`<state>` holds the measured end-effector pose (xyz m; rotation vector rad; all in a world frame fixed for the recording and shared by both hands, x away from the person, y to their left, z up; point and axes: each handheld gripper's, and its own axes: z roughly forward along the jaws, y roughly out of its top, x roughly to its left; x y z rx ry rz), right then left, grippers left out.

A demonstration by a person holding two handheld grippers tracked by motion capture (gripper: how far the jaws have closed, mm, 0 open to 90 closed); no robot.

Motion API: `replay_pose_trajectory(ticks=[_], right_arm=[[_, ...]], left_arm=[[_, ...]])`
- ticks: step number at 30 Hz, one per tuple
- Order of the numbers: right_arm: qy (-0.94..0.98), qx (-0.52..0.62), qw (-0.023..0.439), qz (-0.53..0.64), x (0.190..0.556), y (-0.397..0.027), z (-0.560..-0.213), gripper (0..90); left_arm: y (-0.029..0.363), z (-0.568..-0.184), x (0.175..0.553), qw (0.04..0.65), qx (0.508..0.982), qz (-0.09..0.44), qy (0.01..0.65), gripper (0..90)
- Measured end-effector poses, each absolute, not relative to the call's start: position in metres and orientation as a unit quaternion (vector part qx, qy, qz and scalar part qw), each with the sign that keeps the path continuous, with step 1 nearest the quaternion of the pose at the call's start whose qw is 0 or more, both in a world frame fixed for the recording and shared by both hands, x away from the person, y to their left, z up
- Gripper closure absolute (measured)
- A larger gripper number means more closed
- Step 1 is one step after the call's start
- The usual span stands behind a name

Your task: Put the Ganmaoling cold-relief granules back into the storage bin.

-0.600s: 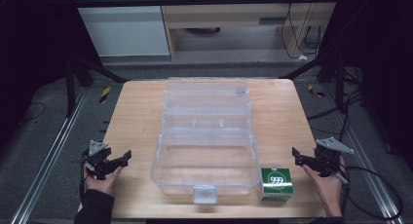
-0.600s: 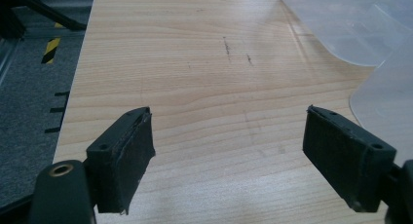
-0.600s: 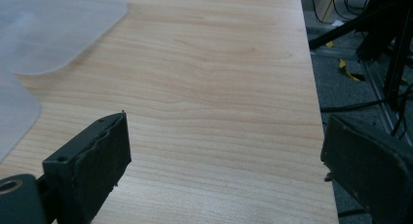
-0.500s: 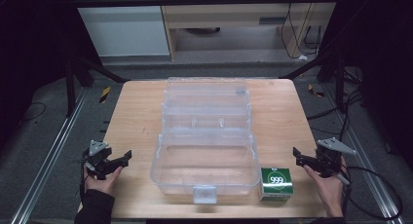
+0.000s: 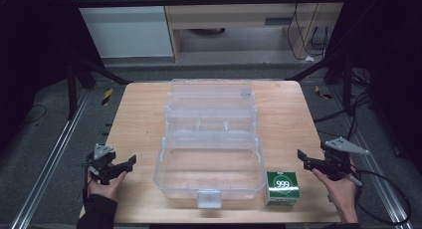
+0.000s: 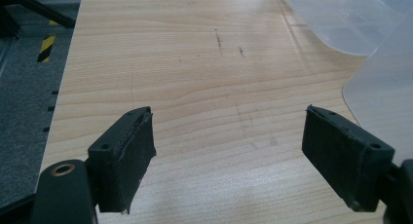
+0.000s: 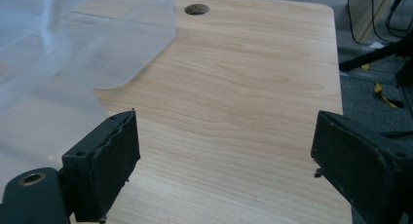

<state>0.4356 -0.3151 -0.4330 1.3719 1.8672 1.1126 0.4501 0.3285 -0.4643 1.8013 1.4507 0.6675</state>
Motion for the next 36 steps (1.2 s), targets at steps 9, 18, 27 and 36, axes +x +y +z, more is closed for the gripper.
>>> replay_pose_trajectory(ticks=[9,18,27,36], right_arm=[[0.72,0.467,0.278,0.432,0.434,-0.302,-0.404,11.0],[0.761,0.416,0.256,0.427,0.434,-0.286,-0.376,9.1],[0.807,0.365,0.229,0.404,0.432,-0.27,-0.362,6.6],[0.849,0.32,0.203,0.368,0.428,-0.26,-0.358,4.8]], left_arm=[[0.328,-0.467,0.451,0.353,0.699,0.254,0.567,18.8],[0.328,-0.47,0.452,0.346,0.704,0.252,0.567,19.2],[0.328,-0.471,0.453,0.343,0.706,0.25,0.567,19.4],[0.328,-0.472,0.453,0.341,0.706,0.249,0.568,19.5]])
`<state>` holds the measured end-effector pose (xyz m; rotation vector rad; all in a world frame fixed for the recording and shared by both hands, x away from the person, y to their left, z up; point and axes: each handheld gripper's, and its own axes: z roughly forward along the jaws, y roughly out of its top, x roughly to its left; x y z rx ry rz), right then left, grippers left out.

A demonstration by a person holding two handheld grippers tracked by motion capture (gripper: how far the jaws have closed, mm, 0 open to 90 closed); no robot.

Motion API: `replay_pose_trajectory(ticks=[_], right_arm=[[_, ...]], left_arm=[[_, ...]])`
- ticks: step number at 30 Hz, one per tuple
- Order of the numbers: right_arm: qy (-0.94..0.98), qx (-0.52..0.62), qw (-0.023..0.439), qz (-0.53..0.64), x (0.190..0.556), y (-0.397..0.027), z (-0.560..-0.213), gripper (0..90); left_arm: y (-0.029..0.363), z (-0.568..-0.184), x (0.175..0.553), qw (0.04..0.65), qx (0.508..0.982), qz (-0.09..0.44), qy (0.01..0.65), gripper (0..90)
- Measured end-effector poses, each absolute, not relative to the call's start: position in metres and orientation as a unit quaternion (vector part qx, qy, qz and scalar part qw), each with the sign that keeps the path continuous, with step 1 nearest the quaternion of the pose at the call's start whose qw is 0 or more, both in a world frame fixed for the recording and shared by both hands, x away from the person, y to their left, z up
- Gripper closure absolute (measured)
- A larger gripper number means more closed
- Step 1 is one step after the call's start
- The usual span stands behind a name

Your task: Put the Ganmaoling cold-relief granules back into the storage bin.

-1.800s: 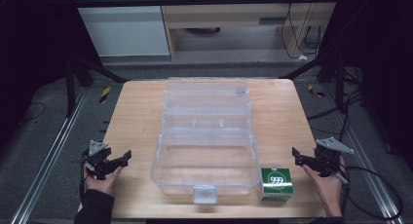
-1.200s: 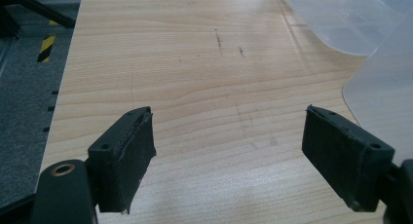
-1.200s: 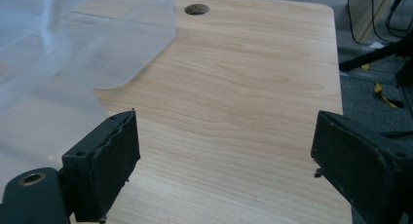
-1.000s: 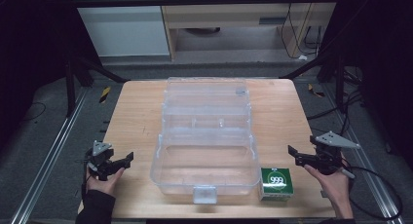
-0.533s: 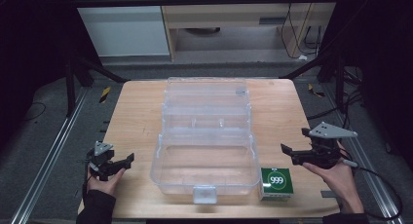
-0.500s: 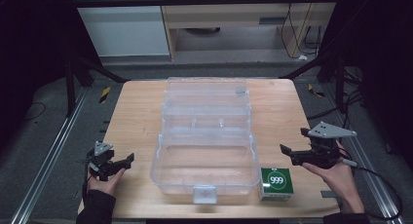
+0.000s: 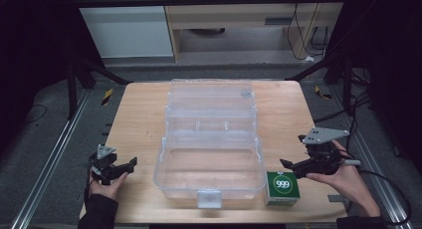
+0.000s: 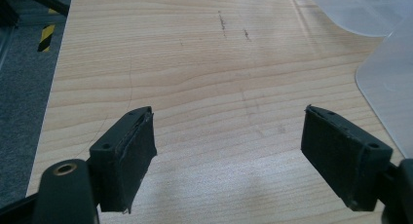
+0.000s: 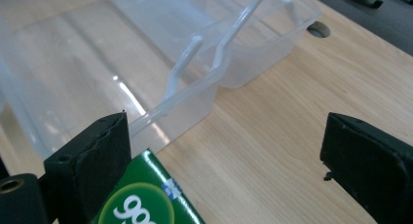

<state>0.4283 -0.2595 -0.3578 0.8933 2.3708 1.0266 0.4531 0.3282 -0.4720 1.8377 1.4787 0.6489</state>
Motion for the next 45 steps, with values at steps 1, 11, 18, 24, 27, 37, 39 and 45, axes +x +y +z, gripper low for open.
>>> replay_pose_trajectory(ticks=[1,11,18,24,27,37,39,45], right_arm=[[0.856,0.313,0.199,0.36,0.427,-0.258,-0.358,4.6],[0.896,0.27,0.168,0.309,0.421,-0.248,-0.364,3.1],[0.912,0.253,0.15,0.286,0.417,-0.244,-0.37,2.8],[0.923,0.238,0.139,0.268,0.415,-0.241,-0.376,2.3],[0.928,0.23,0.133,0.26,0.414,-0.239,-0.38,2.3],[0.943,0.211,0.113,0.229,0.412,-0.233,-0.394,2.1],[0.946,0.208,0.114,0.22,0.413,-0.232,-0.396,2.0],[0.952,0.196,0.104,0.21,0.413,-0.228,-0.402,2.0]], left_arm=[[0.328,-0.472,0.453,0.34,0.706,0.25,0.568,19.5],[0.328,-0.472,0.453,0.338,0.708,0.251,0.567,19.5],[0.328,-0.472,0.453,0.339,0.709,0.251,0.566,19.6],[0.328,-0.472,0.453,0.337,0.71,0.251,0.566,19.6],[0.328,-0.472,0.453,0.338,0.709,0.251,0.565,19.6],[0.328,-0.472,0.453,0.337,0.71,0.251,0.565,19.7],[0.328,-0.472,0.453,0.338,0.71,0.251,0.565,19.7],[0.328,-0.472,0.453,0.337,0.71,0.251,0.565,19.7]])
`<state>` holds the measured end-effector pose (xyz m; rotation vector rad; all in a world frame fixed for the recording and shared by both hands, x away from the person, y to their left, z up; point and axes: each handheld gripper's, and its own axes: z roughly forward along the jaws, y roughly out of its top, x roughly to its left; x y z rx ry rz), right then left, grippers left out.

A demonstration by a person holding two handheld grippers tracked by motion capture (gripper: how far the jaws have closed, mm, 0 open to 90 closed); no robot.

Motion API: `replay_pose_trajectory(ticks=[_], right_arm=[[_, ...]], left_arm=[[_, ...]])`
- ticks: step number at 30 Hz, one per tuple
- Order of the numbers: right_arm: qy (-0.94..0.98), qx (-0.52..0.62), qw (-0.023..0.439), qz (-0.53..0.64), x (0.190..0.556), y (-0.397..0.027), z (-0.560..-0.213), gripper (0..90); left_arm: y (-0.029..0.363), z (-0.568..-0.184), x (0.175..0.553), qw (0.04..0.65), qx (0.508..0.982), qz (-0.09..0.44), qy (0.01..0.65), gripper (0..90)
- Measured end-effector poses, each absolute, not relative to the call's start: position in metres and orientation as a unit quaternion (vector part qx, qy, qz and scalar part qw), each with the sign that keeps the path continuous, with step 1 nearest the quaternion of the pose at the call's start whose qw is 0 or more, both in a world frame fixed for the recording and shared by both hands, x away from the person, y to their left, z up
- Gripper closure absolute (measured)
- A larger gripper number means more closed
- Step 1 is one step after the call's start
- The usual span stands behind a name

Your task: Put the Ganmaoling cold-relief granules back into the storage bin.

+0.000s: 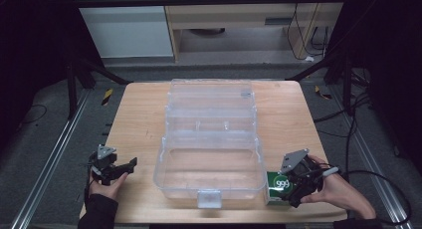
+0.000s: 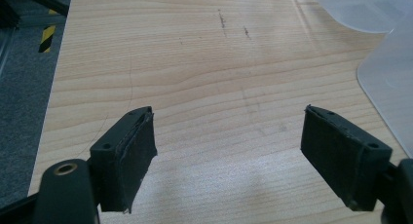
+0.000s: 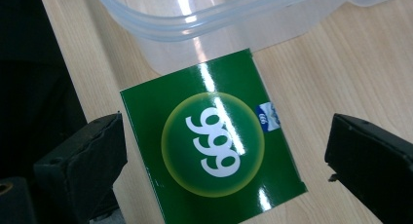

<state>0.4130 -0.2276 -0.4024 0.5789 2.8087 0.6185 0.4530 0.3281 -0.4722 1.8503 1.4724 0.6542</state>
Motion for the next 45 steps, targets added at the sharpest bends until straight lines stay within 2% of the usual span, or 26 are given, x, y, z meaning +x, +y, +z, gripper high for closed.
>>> replay_pose_trajectory(ticks=[24,45], right_arm=[[0.967,0.17,0.08,0.171,0.42,-0.215,-0.425,1.5],[0.979,0.147,0.044,0.137,0.43,-0.211,-0.445,5.1]], left_arm=[[0.328,-0.472,0.453,0.337,0.71,0.252,0.564,19.8],[0.328,-0.473,0.454,0.334,0.712,0.251,0.564,19.8]])
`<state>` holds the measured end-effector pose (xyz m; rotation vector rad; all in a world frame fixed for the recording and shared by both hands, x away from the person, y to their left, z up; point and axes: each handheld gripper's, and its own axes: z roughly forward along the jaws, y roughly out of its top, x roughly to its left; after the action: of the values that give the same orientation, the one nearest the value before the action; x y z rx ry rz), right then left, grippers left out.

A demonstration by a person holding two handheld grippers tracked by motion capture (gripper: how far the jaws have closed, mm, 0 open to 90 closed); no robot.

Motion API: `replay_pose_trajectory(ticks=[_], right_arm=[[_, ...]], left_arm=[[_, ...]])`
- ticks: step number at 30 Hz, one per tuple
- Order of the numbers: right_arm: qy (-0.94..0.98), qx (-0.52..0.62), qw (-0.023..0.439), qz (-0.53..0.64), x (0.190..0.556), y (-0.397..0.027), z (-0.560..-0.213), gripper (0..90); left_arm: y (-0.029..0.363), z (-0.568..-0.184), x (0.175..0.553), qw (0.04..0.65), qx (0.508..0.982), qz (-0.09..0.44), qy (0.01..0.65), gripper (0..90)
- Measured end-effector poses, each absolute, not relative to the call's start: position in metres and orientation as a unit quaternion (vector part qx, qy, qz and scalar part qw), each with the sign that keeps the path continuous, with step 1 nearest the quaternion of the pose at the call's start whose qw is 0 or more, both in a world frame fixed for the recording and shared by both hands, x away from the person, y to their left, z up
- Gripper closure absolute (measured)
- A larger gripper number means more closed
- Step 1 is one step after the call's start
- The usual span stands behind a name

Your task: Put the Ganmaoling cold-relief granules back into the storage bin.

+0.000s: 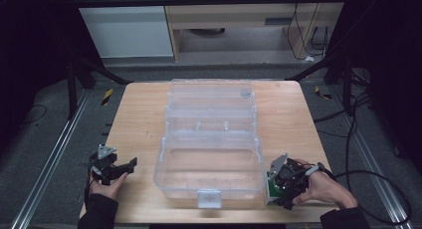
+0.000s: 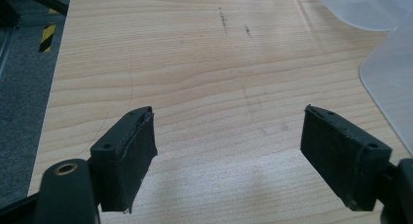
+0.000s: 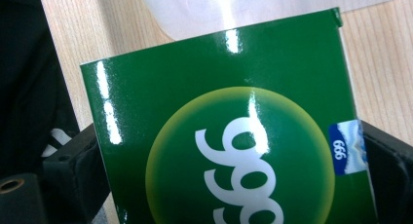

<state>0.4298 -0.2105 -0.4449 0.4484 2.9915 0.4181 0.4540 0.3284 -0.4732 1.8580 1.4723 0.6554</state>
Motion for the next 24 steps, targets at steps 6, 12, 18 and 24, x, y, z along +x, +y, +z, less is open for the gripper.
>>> replay_pose_trajectory(ticks=[6,12,18,24], right_arm=[[0.979,0.148,0.04,0.131,0.429,-0.211,-0.444,10.2],[0.977,0.159,0.032,0.137,0.429,-0.215,-0.442,14.7],[0.976,0.167,0.033,0.139,0.428,-0.217,-0.44,15.7],[0.973,0.17,0.042,0.149,0.426,-0.221,-0.436,16.0]], left_arm=[[0.328,-0.473,0.454,0.335,0.712,0.251,0.564,19.9],[0.328,-0.473,0.454,0.335,0.712,0.251,0.564,19.9],[0.328,-0.473,0.454,0.335,0.712,0.25,0.564,20.0],[0.328,-0.473,0.454,0.335,0.712,0.25,0.564,20.1]])
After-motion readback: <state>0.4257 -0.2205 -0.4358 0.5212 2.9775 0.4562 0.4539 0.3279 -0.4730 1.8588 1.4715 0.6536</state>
